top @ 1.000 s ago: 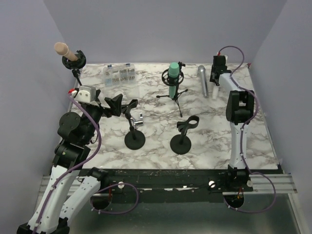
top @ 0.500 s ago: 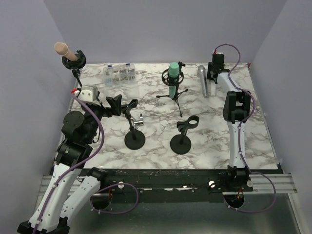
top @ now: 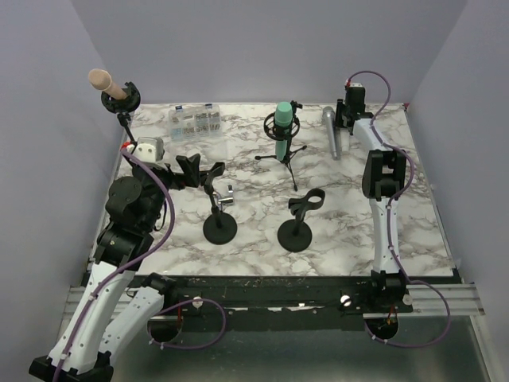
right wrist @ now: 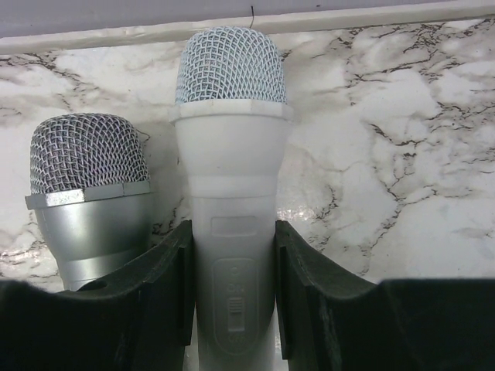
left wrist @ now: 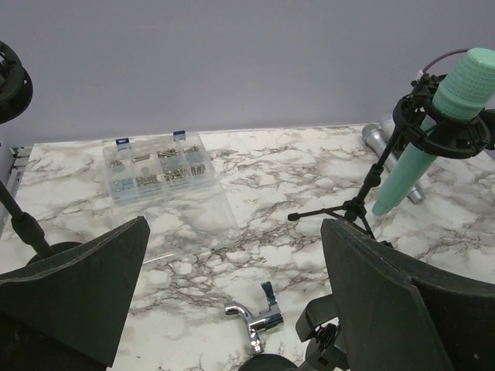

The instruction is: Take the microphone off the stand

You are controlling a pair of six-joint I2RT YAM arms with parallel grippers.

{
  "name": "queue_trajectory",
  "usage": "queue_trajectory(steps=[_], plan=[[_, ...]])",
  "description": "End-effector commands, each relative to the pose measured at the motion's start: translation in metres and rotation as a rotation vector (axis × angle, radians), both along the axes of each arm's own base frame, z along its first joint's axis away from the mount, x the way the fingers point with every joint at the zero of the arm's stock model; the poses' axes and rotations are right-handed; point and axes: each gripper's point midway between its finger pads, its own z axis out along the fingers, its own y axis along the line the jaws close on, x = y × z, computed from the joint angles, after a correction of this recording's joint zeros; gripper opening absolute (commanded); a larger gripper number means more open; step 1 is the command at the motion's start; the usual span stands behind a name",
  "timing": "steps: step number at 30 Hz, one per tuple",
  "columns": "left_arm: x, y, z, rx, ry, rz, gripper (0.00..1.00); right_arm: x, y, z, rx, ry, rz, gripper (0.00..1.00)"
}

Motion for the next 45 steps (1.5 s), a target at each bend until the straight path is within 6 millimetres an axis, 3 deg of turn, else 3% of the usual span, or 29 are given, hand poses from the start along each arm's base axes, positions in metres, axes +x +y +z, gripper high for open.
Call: queue_trajectory(steps=[1, 2, 3, 8, 18, 27, 36, 40, 45], plan=[[0.005, 0.003, -0.001, 0.006, -0.007, 0.023, 0.97, 0.003, 0.004, 0.195, 0.019, -0.319, 0.039, 0.26], [0.004, 0.003, -0.001, 0.005, -0.007, 0.021, 0.97, 0.010, 0.003, 0.013, 0.001, -0.044, 0.047, 0.30], [0.004, 0.002, -0.001, 0.005, -0.007, 0.019, 0.97, 0.009, 0.003, 0.011, -0.003, -0.040, 0.050, 0.34], [0.006, 0.001, -0.002, 0.002, -0.003, 0.015, 0.97, 0.010, 0.000, 0.025, -0.011, -0.059, 0.031, 0.50], [0.009, -0.002, -0.008, 0.007, 0.014, 0.002, 0.96, 0.007, 0.001, 0.052, 0.028, -0.082, 0.002, 0.61], [0.008, -0.005, -0.008, 0.004, 0.015, -0.013, 0.96, -0.022, -0.020, 0.098, 0.010, -0.093, -0.152, 0.83], [0.002, -0.013, -0.002, -0.008, -0.007, -0.068, 0.97, -0.097, -0.008, 0.135, 0.155, -0.065, -0.223, 0.87], [0.002, -0.012, -0.002, -0.009, -0.013, -0.063, 0.97, -0.141, 0.022, 0.147, 0.303, -0.063, -0.165, 0.87], [0.001, -0.011, -0.002, -0.010, -0.021, -0.056, 0.97, -0.196, 0.071, 0.198, 0.550, -0.131, -0.015, 0.87]])
